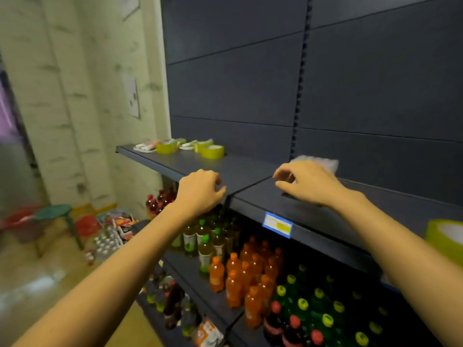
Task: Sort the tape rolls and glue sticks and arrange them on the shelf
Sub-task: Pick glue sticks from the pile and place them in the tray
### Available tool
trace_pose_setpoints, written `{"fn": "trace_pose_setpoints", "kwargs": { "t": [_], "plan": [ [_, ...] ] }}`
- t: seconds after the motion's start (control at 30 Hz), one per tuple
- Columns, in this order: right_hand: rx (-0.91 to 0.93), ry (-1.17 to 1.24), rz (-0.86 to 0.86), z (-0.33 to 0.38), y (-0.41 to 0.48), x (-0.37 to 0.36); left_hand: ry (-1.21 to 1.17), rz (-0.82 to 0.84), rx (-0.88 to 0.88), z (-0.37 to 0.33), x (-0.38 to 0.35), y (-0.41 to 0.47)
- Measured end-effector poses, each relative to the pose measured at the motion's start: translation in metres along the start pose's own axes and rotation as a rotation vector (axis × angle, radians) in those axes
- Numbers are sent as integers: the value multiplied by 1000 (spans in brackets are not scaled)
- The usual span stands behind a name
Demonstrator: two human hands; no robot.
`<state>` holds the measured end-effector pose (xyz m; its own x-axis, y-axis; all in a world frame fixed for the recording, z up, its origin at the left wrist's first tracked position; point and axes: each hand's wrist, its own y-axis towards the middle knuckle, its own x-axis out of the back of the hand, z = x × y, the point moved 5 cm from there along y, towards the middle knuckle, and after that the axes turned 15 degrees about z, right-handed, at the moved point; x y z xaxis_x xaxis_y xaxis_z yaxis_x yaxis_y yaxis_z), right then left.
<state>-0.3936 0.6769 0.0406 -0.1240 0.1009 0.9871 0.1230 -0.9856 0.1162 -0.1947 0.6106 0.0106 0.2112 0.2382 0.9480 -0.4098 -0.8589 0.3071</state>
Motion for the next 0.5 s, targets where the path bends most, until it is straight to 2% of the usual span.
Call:
{"fn": "trace_pose_setpoints", "kwargs": {
  "t": [0.27, 0.5],
  "plan": [
    [-50, 55, 42, 79, 106, -36, 75, -17, 9, 140, 6, 17],
    [-75, 68, 67, 117, 184, -52, 39, 28, 18, 218, -1, 52]
  ]
}}
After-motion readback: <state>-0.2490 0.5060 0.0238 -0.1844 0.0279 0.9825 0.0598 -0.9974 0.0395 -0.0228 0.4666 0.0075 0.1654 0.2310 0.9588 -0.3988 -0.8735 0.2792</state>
